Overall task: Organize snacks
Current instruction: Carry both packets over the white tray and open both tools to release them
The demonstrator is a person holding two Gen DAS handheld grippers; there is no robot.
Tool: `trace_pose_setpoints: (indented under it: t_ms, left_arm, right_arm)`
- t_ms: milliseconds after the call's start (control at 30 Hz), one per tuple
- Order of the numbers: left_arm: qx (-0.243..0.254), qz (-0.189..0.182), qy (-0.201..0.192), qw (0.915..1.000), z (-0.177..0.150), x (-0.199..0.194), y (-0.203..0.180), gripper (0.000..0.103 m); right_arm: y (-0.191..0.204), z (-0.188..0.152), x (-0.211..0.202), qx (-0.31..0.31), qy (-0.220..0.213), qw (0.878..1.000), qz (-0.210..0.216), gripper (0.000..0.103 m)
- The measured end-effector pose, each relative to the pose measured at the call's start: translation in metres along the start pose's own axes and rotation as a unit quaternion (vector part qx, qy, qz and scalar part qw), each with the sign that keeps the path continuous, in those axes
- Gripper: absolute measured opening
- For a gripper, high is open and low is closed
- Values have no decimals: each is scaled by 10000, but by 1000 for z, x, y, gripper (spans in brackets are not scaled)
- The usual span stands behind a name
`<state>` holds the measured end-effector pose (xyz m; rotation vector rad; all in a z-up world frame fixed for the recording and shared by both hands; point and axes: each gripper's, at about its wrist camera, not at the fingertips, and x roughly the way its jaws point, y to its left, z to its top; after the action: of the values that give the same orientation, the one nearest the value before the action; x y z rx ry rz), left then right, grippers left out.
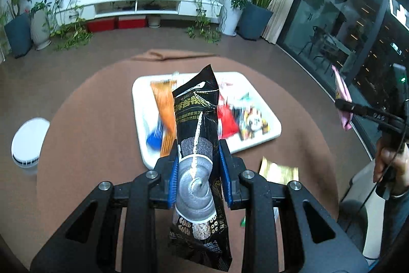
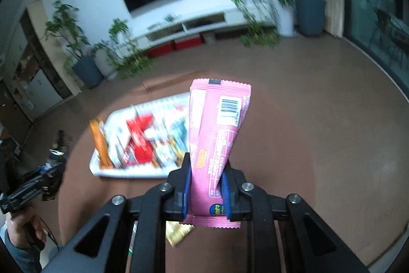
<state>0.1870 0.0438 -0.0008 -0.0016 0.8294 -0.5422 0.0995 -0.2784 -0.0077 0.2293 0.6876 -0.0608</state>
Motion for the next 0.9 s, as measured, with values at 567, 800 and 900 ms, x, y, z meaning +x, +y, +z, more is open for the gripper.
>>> trace_pose_setpoints:
  t_ms: [567,800,900]
  left_arm:
    - [-125,94,586,9982,67,125,5,25]
    - [-177,133,632,9978,65,151,8,25]
    - [-184,133,625,9978,65,157,10,26]
  right_arm:
    - [105,64,151,-1030,1055,9873,600,22]
    - [100,48,192,-881,1505,9830,579,22]
    - [100,44,202,-886,1599,9815,568,22]
